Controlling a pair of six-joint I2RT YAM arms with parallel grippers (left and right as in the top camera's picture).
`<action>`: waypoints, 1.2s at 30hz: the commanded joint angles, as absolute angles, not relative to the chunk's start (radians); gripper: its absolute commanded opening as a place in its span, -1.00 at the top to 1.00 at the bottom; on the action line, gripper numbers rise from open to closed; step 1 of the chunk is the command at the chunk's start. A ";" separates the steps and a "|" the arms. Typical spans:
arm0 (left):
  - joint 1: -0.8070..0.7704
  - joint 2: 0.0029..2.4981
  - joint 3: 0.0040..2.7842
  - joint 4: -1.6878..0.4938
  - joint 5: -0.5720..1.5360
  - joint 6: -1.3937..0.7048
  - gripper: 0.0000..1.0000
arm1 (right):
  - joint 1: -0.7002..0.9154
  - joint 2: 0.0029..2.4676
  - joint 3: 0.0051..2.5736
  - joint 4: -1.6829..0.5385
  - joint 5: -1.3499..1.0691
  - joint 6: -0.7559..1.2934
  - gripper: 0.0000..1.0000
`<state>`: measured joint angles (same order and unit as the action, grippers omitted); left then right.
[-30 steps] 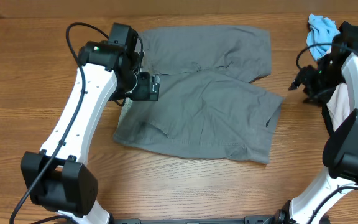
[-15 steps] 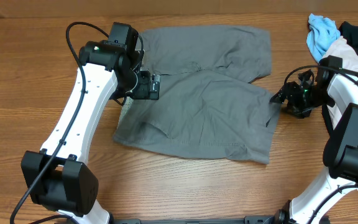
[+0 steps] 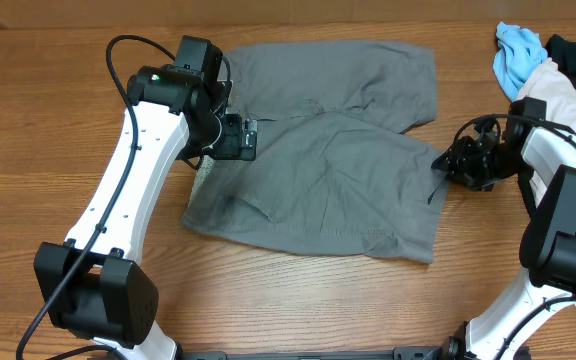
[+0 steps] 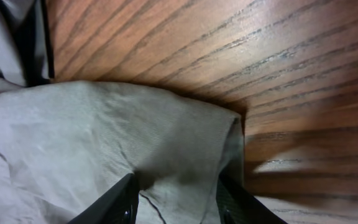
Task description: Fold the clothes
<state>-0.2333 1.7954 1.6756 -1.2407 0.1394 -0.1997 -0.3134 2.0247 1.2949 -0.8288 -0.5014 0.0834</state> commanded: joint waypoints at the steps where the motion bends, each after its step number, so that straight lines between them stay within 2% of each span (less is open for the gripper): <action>1: -0.228 1.799 1.682 -1.240 0.147 -0.191 -1.00 | -0.310 2.022 1.273 -0.803 -0.510 0.074 0.10; 4: -0.228 1.799 1.682 -1.241 0.147 -0.191 -0.99 | -0.310 2.022 1.280 -0.792 -0.557 0.074 0.34; 5: -0.228 1.799 1.682 -1.241 0.147 -0.191 -1.00 | -0.310 2.021 1.286 -0.791 -0.574 0.074 0.53; 6: -0.228 1.799 1.682 -1.241 0.147 -0.191 -0.99 | -0.313 2.021 1.296 -0.791 -0.586 0.075 0.83; 7: -0.228 1.799 1.682 -1.240 0.147 -0.191 -1.00 | -0.316 2.021 1.308 -0.796 -0.590 0.075 0.92; 17: -0.228 1.799 1.682 -1.241 0.147 -0.191 -1.00 | -0.351 2.020 1.469 -0.849 -0.553 0.078 0.93; 27: -0.228 1.799 1.682 -1.241 0.147 -0.191 -1.00 | -0.345 2.024 1.486 -0.719 -0.442 0.078 0.92; 28: -0.228 1.799 1.682 -1.240 0.147 -0.191 -1.00 | -0.345 2.024 1.486 -0.719 -0.442 0.078 0.85; 29: -0.228 1.799 1.682 -1.241 0.147 -0.191 -0.99 | -0.345 2.024 1.486 -0.719 -0.441 0.078 0.38; 30: -0.228 1.799 1.682 -1.241 0.147 -0.191 -1.00 | -0.345 2.024 1.486 -0.722 -0.440 0.078 -0.20; 31: -0.228 1.799 1.682 -1.241 0.147 -0.191 -0.99 | -0.345 2.023 1.487 -0.726 -0.435 0.078 -0.40; 33: -0.228 1.799 1.682 -1.241 0.147 -0.191 -1.00 | -0.351 2.019 1.501 -0.754 -0.425 0.078 -0.50; 36: -0.228 1.799 1.682 -1.241 0.147 -0.191 -1.00 | -0.354 2.012 1.575 -0.878 -0.419 0.082 -0.52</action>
